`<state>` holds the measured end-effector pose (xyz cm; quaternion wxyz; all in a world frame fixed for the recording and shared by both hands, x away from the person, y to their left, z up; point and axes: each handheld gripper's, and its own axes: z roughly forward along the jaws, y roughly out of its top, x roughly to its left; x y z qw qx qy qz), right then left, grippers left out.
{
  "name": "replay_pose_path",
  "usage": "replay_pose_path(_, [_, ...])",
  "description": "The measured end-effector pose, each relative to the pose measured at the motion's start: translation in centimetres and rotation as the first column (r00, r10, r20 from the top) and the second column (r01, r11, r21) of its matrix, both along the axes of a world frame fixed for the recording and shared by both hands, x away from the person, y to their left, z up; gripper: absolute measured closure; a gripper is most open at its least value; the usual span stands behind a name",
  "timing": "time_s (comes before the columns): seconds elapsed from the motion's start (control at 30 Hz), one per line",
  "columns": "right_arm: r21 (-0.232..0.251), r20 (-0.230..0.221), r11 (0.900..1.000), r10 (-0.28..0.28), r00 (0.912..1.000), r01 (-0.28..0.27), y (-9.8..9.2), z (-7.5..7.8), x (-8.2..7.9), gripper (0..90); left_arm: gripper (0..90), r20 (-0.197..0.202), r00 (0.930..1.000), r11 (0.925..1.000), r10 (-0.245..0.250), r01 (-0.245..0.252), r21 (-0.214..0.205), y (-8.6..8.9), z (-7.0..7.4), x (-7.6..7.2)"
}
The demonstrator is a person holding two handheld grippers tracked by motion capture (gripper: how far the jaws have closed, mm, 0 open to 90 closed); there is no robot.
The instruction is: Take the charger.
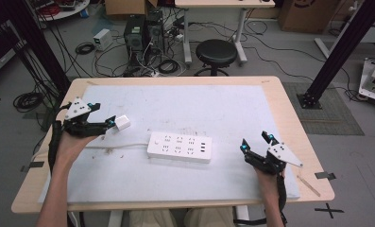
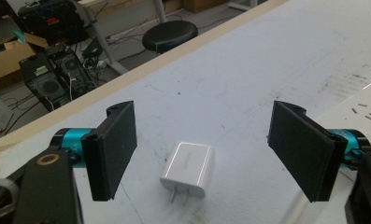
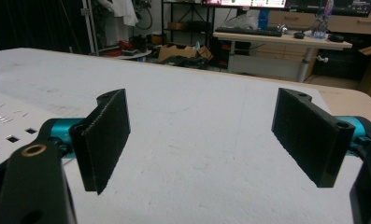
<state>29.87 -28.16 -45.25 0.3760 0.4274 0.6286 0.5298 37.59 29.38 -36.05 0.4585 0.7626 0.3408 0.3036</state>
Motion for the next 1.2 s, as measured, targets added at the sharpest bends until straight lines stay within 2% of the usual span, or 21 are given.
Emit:
replay_pose_path(0.1, [0.0, -0.001, 1.0, 0.002, 1.0, -0.002, 0.0, 0.0, 0.0, 19.6, 23.9, -0.029, 0.9994, 0.9995, -0.017, 0.018, 0.027, 0.0, 0.4, 1.2])
replay_pose_path(0.17, [0.0, -0.001, 1.0, 0.003, 1.0, -0.003, 0.0, 0.0, 0.0, 19.7, 23.9, -0.055, 0.998, 0.9994, -0.029, 0.03, 0.017, 0.0, 0.3, 2.1])
replay_pose_path(0.37, [0.0, 0.0, 1.0, 0.003, 1.0, -0.003, 0.0, 0.0, 0.0, 19.7, 23.9, -0.139, 0.9894, 0.9964, -0.043, 0.053, 0.067, -0.2, -1.1, 4.1])
replay_pose_path(0.47, [0.0, 0.003, 1.0, 0.002, 1.0, -0.002, 0.0, 0.0, 0.0, 19.7, 23.9, -0.151, 0.9874, 0.9956, -0.049, 0.061, 0.071, -0.2, -1.4, 4.4])
replay_pose_path(0.5, [0.0, 0.001, 1.0, 0.003, 1.0, -0.003, 0.0, 0.0, 0.0, 19.6, 23.9, -0.182, 0.9814, 0.9943, -0.061, 0.075, 0.075, -0.3, -2.0, 5.0])
replay_pose_path(0.6, [0.001, -0.001, 1.0, 0.004, 1.0, -0.004, 0.0, 0.0, 0.0, 19.7, 24.4, -0.212, 0.9742, 0.9917, -0.076, 0.096, 0.085, -0.4, -2.7, 5.6])
replay_pose_path(0.63, [0.001, -0.001, 1.0, 0.004, 1.0, -0.004, 0.0, 0.0, 0.0, 19.7, 24.4, -0.212, 0.9742, 0.9917, -0.076, 0.096, 0.085, -0.4, -2.7, 5.6])
replay_pose_path(0.67, [0.0, -0.002, 1.0, 0.004, 1.0, -0.004, 0.0, 0.0, 0.0, 19.6, 24.4, -0.232, 0.9686, 0.9888, -0.088, 0.114, 0.097, -0.3, -3.1, 6.1])
replay_pose_path(0.7, [0.003, -0.006, 1.0, 0.003, 1.0, -0.003, 0.0, 0.0, 0.0, 19.7, 24.4, -0.238, 0.9666, 0.9875, -0.095, 0.122, 0.099, -0.3, -3.2, 6.2])
replay_pose_path(0.8, [-0.001, 0.0, 1.0, 0.002, 1.0, -0.002, 0.0, 0.0, 0.0, 19.6, 24.5, -0.238, 0.9666, 0.9875, -0.095, 0.122, 0.099, -0.3, -3.2, 6.2])
replay_pose_path(0.83, [-0.001, 0.0, 1.0, 0.002, 1.0, -0.002, 0.0, 0.0, 0.0, 19.6, 24.5, -0.273, 0.9558, 0.9876, -0.11, 0.136, 0.079, 0.1, -4.1, 7.0])
replay_pose_path(0.93, [-0.001, -0.001, 1.0, 0.002, 1.0, -0.002, 0.0, 0.0, 0.0, 19.7, 24.4, -0.304, 0.9456, 0.9866, -0.115, 0.144, 0.076, 0.0, -4.9, 7.3])
replay_pose_path(1.03, [-0.004, 0.004, 1.0, 0.001, 1.0, -0.001, 0.0, 0.0, 0.1, 19.7, 24.4, -0.316, 0.9408, 0.9842, -0.122, 0.156, 0.084, -0.3, -5.5, 7.6])
replay_pose_path(1.13, [-0.005, 0.004, 1.0, 0.0, 1.0, 0.0, 0.0, 0.0, 0.1, 19.6, 24.4, -0.317, 0.9408, 0.984, -0.12, 0.155, 0.087, -0.4, -5.8, 7.7])
replay_pose_path(1.2, [-0.002, -0.003, 1.0, 0.002, 1.0, -0.002, 0.0, 0.0, 0.1, 19.7, 25.1, -0.339, 0.9341, 0.9816, -0.113, 0.158, 0.108, -0.6, -6.4, 8.1])
